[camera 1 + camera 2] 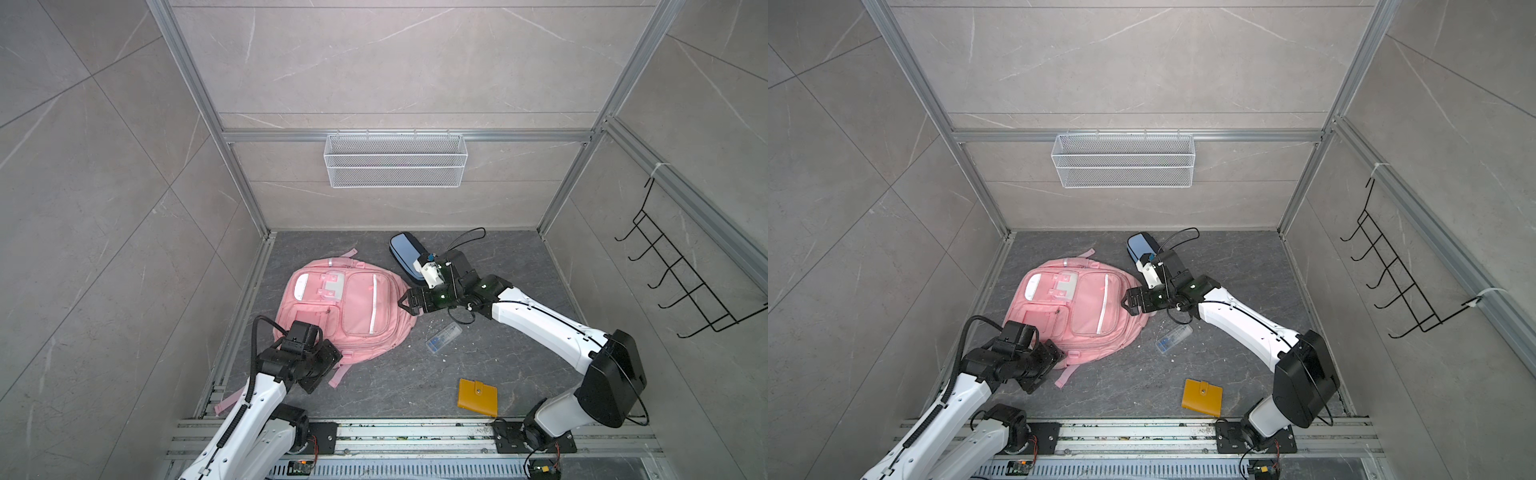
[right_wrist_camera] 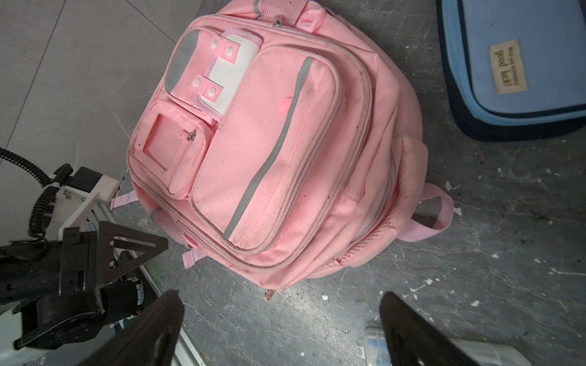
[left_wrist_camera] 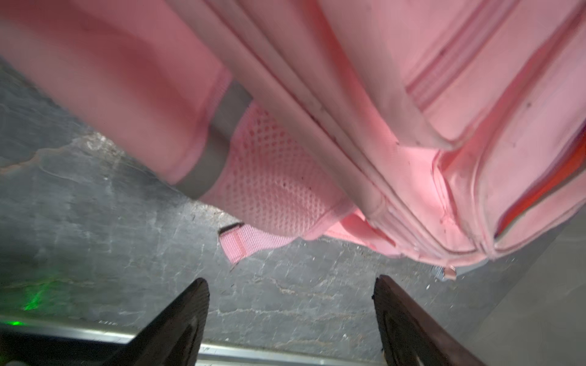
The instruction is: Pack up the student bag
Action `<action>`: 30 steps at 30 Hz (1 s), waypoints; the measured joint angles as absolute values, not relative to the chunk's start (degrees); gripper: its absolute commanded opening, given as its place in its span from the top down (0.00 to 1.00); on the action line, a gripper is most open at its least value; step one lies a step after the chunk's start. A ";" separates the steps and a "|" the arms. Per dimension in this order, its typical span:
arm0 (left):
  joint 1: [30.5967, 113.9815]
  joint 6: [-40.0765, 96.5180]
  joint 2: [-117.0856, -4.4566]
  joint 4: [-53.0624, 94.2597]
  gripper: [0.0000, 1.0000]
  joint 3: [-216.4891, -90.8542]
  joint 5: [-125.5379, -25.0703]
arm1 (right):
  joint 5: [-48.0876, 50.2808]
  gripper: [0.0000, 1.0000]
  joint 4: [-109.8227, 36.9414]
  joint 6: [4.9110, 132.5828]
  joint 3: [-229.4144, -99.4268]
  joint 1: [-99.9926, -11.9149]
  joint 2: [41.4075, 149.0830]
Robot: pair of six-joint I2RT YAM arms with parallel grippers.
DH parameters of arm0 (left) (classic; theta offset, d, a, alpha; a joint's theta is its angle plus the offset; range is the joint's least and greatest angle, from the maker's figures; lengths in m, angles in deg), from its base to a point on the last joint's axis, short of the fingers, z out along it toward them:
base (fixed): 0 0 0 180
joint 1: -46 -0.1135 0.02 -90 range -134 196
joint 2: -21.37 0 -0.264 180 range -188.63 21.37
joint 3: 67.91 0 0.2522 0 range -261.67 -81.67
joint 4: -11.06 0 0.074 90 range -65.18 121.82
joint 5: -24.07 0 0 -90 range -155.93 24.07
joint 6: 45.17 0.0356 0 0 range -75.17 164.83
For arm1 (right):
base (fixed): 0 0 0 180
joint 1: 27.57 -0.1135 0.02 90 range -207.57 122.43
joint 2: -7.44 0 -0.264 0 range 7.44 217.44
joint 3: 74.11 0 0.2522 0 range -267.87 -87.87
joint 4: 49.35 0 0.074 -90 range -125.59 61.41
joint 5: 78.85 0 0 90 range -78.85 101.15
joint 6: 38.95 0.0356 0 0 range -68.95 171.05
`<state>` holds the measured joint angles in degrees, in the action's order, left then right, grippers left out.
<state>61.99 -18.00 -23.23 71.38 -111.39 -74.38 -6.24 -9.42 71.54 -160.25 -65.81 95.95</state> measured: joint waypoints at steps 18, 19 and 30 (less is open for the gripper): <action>57.84 -20.62 -27.97 51.23 1.00 -102.82 -73.44 | -6.17 0.02 -9.39 71.04 -160.18 -65.81 95.41; 57.77 -19.88 -28.01 50.86 1.00 -102.91 -73.64 | -6.17 0.02 -9.39 70.86 -160.18 -65.81 95.30; 57.57 -16.75 -25.94 52.76 1.00 -109.70 -78.01 | -14.52 0.05 -10.92 62.10 -156.64 -65.81 89.83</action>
